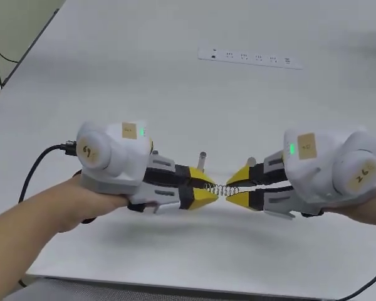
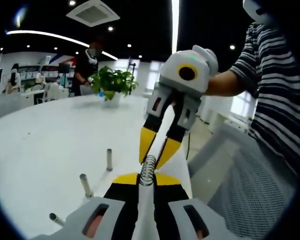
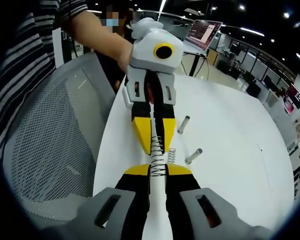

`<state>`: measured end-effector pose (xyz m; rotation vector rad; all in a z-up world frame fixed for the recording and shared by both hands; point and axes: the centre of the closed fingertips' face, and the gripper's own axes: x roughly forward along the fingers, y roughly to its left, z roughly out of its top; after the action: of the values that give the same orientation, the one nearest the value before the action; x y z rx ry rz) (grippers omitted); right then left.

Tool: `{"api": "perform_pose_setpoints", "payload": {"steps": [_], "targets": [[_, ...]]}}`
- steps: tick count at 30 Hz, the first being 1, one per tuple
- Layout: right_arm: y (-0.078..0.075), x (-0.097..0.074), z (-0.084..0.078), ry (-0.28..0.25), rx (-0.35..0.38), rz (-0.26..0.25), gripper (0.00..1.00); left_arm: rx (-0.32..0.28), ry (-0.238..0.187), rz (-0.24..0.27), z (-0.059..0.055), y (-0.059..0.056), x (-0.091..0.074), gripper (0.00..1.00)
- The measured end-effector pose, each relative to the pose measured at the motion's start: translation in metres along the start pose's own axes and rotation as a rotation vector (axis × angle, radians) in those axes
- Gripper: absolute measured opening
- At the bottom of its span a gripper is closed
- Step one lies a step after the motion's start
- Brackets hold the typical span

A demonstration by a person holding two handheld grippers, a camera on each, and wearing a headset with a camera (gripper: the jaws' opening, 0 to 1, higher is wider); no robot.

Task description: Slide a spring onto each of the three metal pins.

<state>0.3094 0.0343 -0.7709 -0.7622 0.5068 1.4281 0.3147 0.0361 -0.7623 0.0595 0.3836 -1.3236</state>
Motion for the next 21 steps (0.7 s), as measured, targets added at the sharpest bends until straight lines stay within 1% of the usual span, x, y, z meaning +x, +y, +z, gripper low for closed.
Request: {"api": "perform_pose_setpoints", "payload": {"steps": [3, 4, 6, 8, 10, 11, 12, 13, 14, 16, 19, 21], "targets": [[0.0013, 0.0009, 0.0003, -0.006, 0.008, 0.003, 0.08, -0.005, 0.001, -0.010, -0.0005, -0.0018, -0.0009, 0.02], [0.0027, 0.0012, 0.0000, -0.009, 0.021, 0.008, 0.08, -0.013, -0.001, -0.015, -0.0006, -0.0026, -0.0013, 0.02], [0.0038, 0.0016, 0.0000, -0.015, 0.030, 0.012, 0.08, -0.011, 0.005, -0.024, -0.0019, -0.0044, -0.0019, 0.02], [0.0050, 0.0019, -0.0002, -0.013, 0.029, 0.015, 0.08, -0.012, 0.009, -0.031, -0.0025, -0.0058, -0.0021, 0.02], [0.0038, 0.0018, -0.0021, -0.002, 0.023, 0.009, 0.09, -0.015, 0.006, -0.026, -0.0018, -0.0054, -0.0026, 0.02], [0.0033, 0.0016, -0.0044, 0.007, 0.023, 0.007, 0.09, -0.015, 0.001, -0.028, -0.0006, -0.0063, -0.0031, 0.02], [0.0028, 0.0015, -0.0051, 0.007, 0.027, 0.005, 0.11, -0.023, -0.003, -0.038, 0.0002, -0.0083, -0.0036, 0.02], [0.0032, 0.0014, -0.0048, -0.001, 0.036, 0.008, 0.13, -0.018, 0.001, -0.038, -0.0005, -0.0088, -0.0039, 0.02], [0.0043, 0.0013, -0.0053, 0.001, 0.034, 0.014, 0.12, -0.012, 0.007, -0.040, -0.0016, -0.0094, -0.0041, 0.02], [0.0069, 0.0018, -0.0048, 0.003, 0.022, 0.024, 0.08, -0.018, 0.007, -0.036, -0.0023, -0.0086, -0.0044, 0.02], [0.0071, 0.0023, -0.0039, 0.008, 0.002, 0.020, 0.08, -0.022, 0.008, -0.035, -0.0030, -0.0077, -0.0053, 0.02], [0.0073, 0.0024, -0.0036, 0.011, 0.006, 0.020, 0.07, -0.027, 0.010, -0.035, -0.0042, -0.0070, -0.0055, 0.02]]}}
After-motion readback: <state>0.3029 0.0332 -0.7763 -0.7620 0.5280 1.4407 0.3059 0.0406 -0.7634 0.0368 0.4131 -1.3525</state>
